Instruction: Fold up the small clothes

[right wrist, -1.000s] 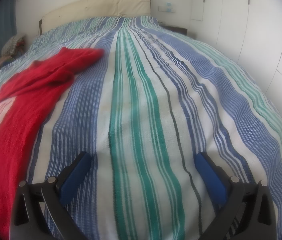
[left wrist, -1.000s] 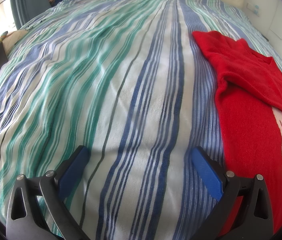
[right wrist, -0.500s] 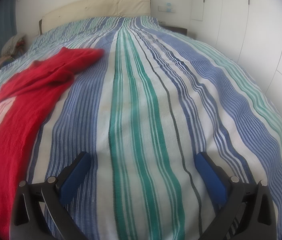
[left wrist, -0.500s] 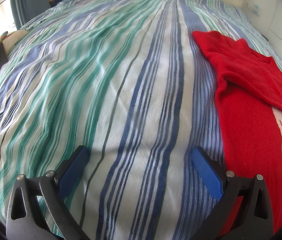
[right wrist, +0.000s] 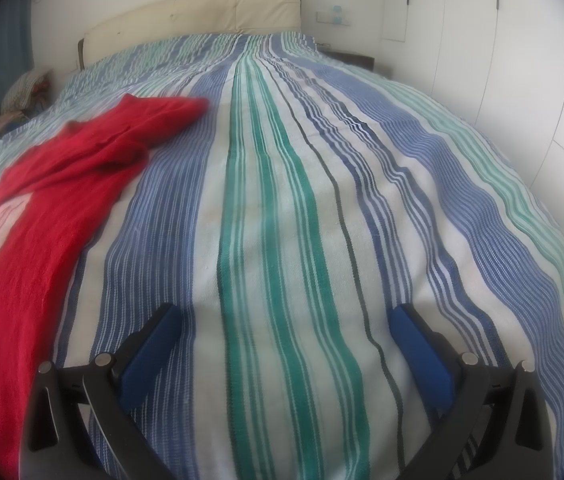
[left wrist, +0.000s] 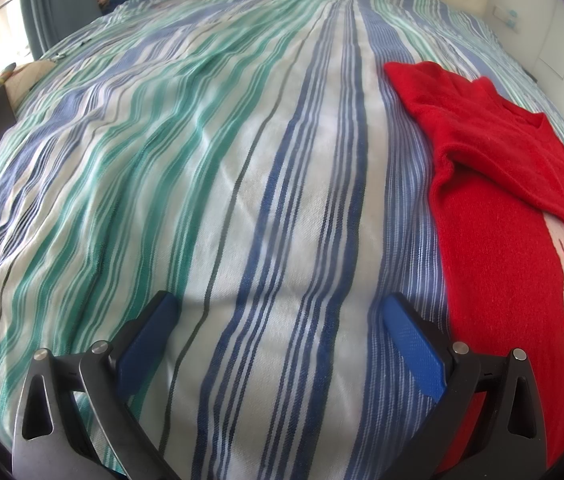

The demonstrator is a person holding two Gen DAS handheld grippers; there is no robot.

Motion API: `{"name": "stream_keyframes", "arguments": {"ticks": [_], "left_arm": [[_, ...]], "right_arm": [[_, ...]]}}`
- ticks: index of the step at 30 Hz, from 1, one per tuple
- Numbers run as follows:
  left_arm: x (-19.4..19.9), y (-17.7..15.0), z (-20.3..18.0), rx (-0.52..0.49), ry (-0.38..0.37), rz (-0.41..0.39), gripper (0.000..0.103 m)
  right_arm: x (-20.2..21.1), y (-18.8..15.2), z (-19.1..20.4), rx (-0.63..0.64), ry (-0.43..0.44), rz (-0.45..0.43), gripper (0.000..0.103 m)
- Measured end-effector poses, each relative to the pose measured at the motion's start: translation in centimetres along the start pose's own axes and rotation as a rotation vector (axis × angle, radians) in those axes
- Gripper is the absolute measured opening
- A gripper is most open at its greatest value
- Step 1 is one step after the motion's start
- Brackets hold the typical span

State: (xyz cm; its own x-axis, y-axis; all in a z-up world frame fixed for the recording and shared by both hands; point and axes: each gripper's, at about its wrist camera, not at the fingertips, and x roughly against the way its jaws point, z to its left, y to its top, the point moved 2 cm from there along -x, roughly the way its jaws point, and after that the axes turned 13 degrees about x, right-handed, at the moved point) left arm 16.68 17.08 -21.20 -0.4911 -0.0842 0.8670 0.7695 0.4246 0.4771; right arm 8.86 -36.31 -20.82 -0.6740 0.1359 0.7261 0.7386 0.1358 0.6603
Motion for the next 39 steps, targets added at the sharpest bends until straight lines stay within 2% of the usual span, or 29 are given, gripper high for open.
{"name": "stream_keyframes", "arguments": {"ticks": [39], "left_arm": [[0.31, -0.49, 0.08, -0.003, -0.003, 0.001, 0.103]], "right_arm": [[0.04, -0.05, -0.1, 0.0, -0.003, 0.0, 0.103]]}}
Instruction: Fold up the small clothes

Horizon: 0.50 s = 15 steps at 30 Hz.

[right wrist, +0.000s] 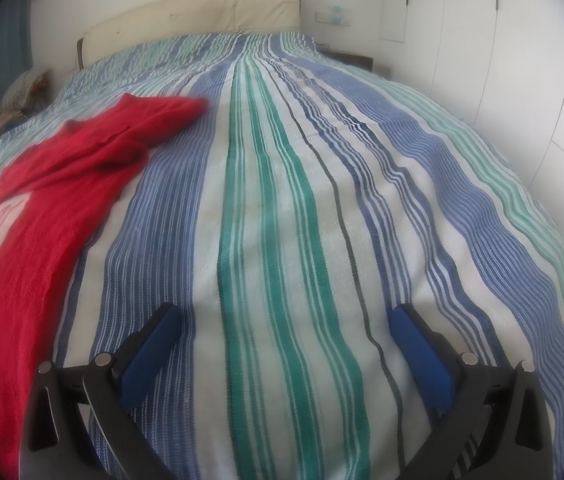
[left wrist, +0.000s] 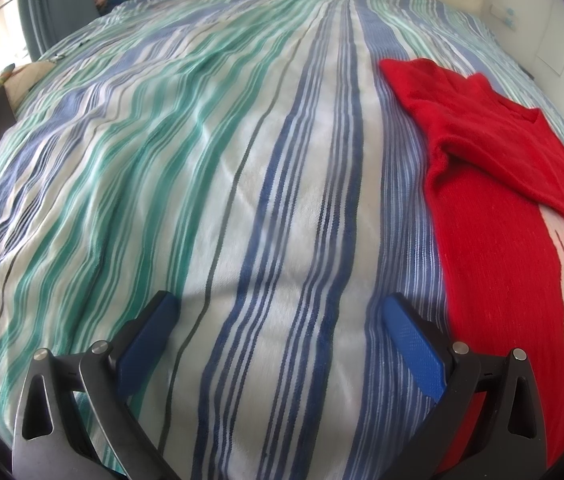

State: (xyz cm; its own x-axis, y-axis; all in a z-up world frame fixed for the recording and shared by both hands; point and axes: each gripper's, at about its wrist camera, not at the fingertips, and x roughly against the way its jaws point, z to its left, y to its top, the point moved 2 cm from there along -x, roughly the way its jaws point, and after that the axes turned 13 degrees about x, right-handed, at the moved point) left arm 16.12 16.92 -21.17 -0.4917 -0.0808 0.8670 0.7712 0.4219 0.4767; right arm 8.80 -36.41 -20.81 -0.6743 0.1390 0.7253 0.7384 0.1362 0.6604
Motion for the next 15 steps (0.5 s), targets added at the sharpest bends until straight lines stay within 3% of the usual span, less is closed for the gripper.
{"name": "stream_keyframes", "arguments": {"ticks": [15], "left_arm": [[-0.08, 0.05, -0.01, 0.0, 0.0, -0.001, 0.103]], "right_arm": [[0.01, -0.01, -0.01, 0.0, 0.0, 0.0, 0.103]]}}
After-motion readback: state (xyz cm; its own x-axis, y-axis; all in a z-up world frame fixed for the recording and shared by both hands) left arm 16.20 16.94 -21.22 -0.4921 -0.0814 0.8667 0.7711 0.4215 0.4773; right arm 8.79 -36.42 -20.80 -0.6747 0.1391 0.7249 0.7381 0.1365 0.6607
